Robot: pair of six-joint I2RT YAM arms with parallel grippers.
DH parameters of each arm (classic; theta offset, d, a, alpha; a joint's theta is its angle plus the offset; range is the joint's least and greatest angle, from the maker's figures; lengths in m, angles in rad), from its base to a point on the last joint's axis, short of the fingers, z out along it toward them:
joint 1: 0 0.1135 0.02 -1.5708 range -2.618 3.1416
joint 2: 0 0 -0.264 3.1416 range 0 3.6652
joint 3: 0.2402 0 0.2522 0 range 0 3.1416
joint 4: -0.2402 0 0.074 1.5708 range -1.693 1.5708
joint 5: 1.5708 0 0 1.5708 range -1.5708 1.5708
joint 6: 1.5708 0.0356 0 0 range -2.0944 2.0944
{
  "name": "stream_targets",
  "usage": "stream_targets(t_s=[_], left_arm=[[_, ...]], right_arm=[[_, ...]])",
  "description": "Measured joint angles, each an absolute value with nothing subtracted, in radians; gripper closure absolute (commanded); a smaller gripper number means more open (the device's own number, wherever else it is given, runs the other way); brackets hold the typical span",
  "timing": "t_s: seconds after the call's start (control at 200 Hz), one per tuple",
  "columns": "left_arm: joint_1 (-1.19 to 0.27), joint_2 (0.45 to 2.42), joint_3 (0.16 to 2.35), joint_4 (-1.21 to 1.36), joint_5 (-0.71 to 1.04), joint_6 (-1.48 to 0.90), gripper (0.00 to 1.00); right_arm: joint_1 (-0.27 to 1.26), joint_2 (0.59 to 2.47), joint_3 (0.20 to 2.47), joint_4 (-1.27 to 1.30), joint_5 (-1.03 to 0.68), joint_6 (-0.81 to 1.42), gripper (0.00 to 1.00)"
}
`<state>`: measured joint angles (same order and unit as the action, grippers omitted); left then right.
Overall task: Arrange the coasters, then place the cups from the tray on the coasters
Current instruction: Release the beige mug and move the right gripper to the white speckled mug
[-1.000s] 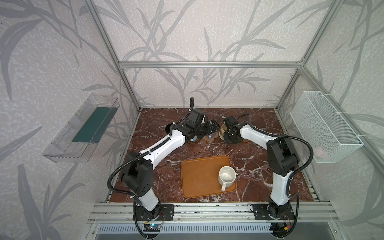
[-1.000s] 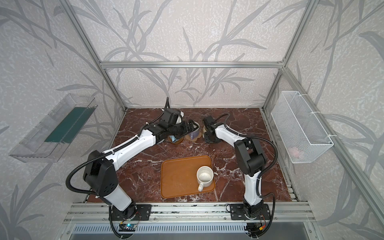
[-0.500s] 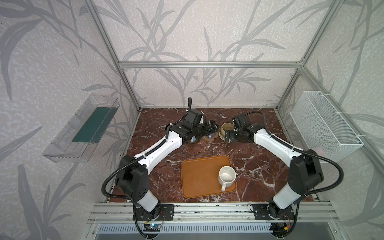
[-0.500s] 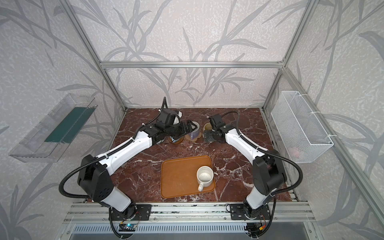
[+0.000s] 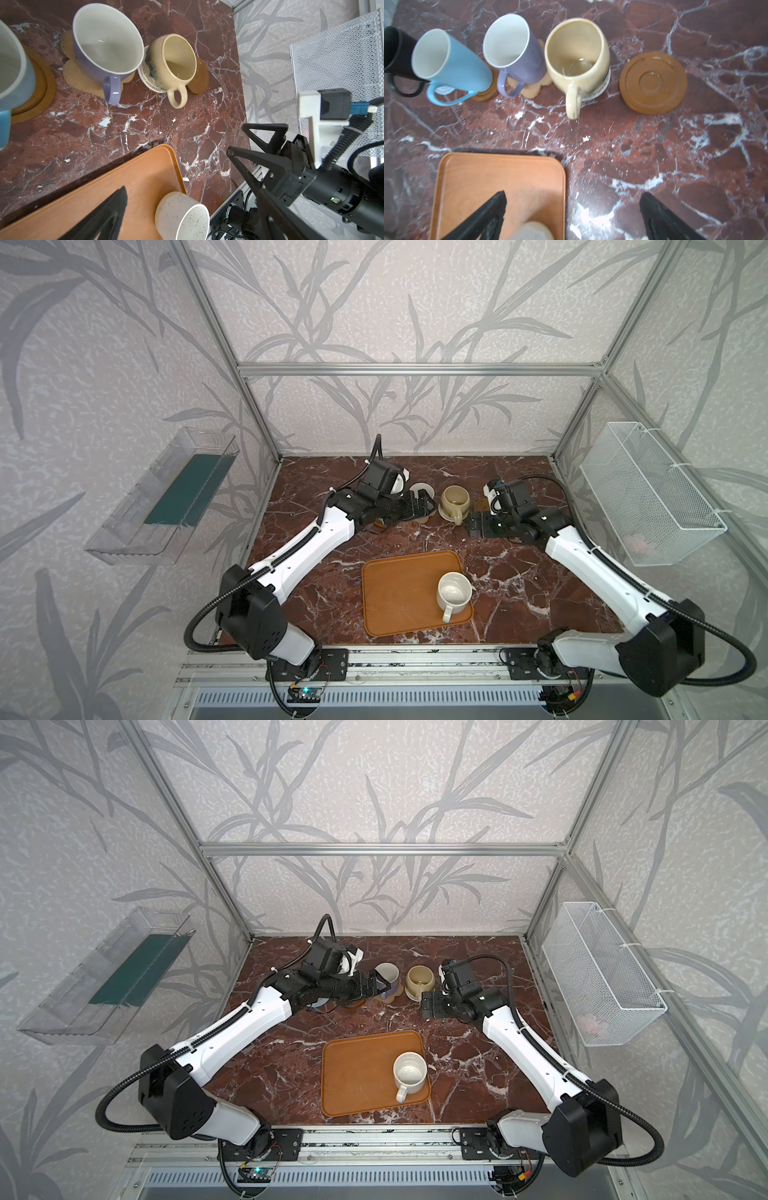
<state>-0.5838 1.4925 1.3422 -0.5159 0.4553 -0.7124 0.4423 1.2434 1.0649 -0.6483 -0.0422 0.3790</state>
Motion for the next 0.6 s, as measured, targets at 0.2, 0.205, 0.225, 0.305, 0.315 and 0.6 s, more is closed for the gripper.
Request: stream_targets(t_s=[0.2,0.205,0.225,0.305,0.315,0.6], left_arm=[[-0.600,1.456,1.295,-0.566,0.466,-0.715,0.01],[-0.601,1.455,1.293,-0.568,0.465,-0.715,0.01],[-0.605,1.451,1.285,-0.572,0.464,-0.717,0.01],[-0.621,1.436,1.258,-0.581,0.459,-0.727,0.01],[-0.622,1.434,1.254,-0.581,0.459,-0.731,0.01],[-0.649,1.394,1.161,-0.580,0.458,-0.777,0.01]], right_arm=[[0.617,1.088,0.955,-0.722,-0.006,0.467,0.01],[0.625,1.086,0.953,-0.725,-0.004,0.472,0.01],[0.650,1.080,0.945,-0.731,0.002,0.484,0.01],[0.738,1.058,0.905,-0.739,0.030,0.536,0.01],[0.749,1.055,0.898,-0.739,0.034,0.547,0.01],[1.024,1.000,0.791,-0.752,0.142,0.759,0.01]])
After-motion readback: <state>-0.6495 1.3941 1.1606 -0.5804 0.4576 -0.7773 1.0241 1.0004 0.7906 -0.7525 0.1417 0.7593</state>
